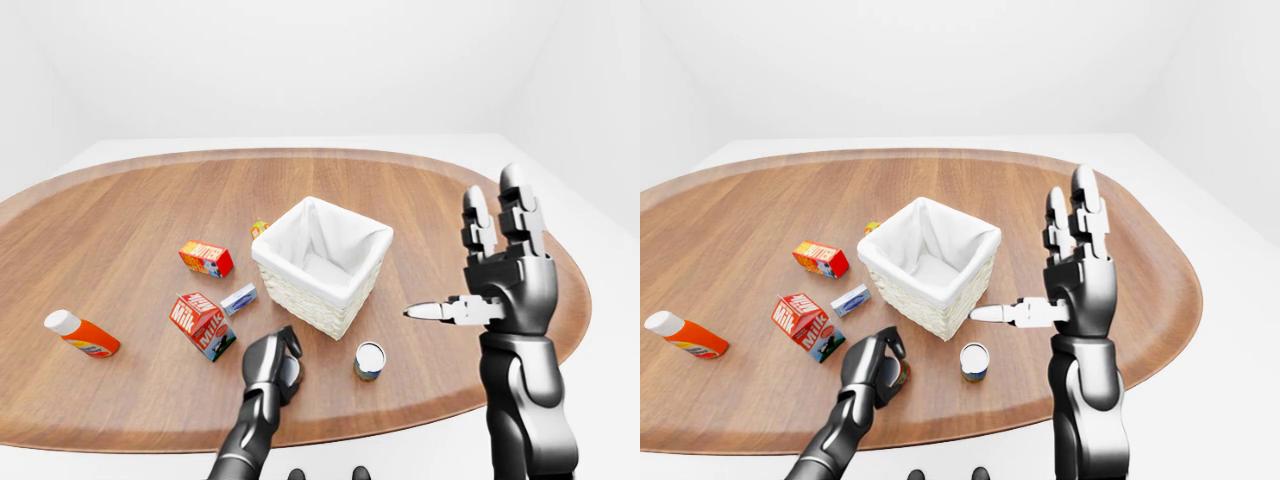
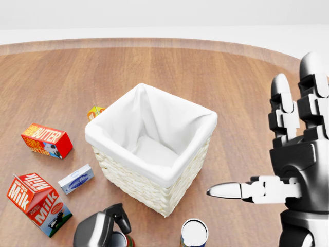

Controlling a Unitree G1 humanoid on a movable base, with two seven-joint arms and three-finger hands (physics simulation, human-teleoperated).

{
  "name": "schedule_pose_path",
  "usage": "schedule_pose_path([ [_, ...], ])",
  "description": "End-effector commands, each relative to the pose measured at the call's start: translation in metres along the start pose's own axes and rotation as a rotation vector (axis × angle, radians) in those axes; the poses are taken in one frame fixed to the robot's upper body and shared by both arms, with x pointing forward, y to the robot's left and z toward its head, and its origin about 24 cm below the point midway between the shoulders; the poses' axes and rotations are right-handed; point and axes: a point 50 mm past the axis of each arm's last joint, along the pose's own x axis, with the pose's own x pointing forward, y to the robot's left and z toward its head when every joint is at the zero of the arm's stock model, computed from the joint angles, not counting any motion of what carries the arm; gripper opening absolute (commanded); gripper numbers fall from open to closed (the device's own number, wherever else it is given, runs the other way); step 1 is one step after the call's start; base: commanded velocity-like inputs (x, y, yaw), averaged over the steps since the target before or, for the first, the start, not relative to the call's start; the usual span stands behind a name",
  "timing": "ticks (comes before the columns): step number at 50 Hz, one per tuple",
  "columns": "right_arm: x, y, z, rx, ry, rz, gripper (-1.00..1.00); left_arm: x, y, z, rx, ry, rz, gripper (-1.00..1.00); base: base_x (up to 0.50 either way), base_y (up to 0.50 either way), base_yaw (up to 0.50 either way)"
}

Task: Pick up the tomato sauce, and put it in the basket.

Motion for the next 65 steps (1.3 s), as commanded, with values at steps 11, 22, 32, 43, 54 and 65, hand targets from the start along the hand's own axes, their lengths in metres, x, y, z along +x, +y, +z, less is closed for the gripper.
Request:
schedule_pose_path([
  [11,0.003,-0.005,0.006,0.000,-0.030,-0.014,1.00,0.001,0.021,0.010,-0.031,-0.061,0.034,-1.00,0.00,0.00,0.00],
  [22,0.004,-0.008,0.007,-0.002,-0.035,-0.026,1.00,-0.001,0.034,0.018,-0.068,-0.094,0.043,-1.00,0.00,0.00,0.00],
  [32,0.005,-0.010,0.006,-0.006,-0.032,-0.035,1.00,-0.008,0.041,0.021,-0.092,-0.118,0.044,-1.00,0.00,0.00,0.00],
  [43,0.005,-0.010,0.006,-0.007,-0.033,-0.033,1.00,-0.014,0.062,0.024,-0.148,-0.144,0.070,-1.00,0.00,0.00,0.00],
  [54,0.006,-0.010,0.007,-0.007,-0.040,-0.034,1.00,-0.024,0.077,0.033,-0.178,-0.193,0.088,-1.00,0.00,0.00,0.00],
  [65,0.006,-0.010,0.006,-0.008,-0.034,-0.034,1.00,-0.037,0.094,0.045,-0.205,-0.260,0.098,-1.00,0.00,0.00,0.00],
])
